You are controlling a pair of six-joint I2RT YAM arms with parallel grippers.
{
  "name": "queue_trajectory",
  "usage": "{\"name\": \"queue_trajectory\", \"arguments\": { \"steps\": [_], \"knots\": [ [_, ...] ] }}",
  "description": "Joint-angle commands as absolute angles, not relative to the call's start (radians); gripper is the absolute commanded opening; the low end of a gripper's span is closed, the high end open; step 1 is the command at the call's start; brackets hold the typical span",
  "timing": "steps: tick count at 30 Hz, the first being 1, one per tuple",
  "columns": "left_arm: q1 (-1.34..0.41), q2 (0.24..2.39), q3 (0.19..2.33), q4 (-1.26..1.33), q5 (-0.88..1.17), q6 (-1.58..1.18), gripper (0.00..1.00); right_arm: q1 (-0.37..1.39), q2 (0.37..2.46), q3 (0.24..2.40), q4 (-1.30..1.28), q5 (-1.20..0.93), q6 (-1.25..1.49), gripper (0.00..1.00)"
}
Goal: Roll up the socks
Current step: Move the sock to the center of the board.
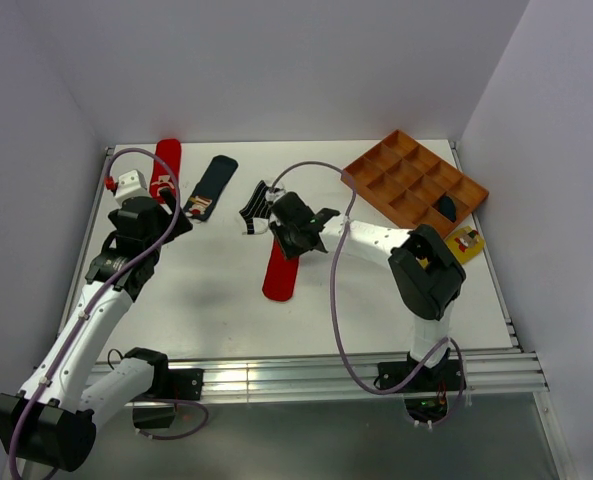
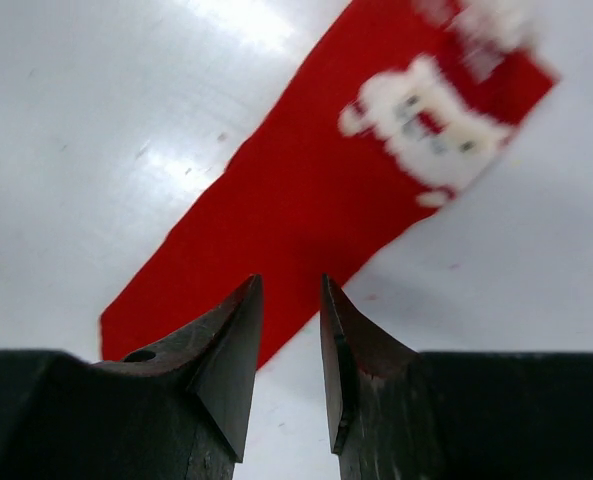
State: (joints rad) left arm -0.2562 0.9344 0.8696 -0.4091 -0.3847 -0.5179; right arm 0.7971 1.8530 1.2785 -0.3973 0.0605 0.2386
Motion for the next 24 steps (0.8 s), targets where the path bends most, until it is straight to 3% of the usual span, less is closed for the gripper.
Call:
{"name": "queue_trajectory", "arguments": {
  "steps": [1,14,19,24],
  "knots": [
    [-0.250,0.931,0.864,-0.387,-0.367,-0.529,0.89,0.776,1.873,1.365,-0.399,0.127,0.109,0.37],
    [-0.250,0.923,0.861,-0.382,-0.350,-0.529,0.89,0.632,2.077,1.441,-0.307,0.133,0.139,0.33],
    [-0.250,0.925,0.861,-0.380,-0.341,-0.529,0.89,0.595,1.996,1.295,-0.363,0.179,0.244,0.31],
    [-0.250,0.933,0.862,-0.380,-0.328,-0.532,0.89,0.581,1.773,1.113,-0.399,0.151,0.341,0.28]
  ]
}}
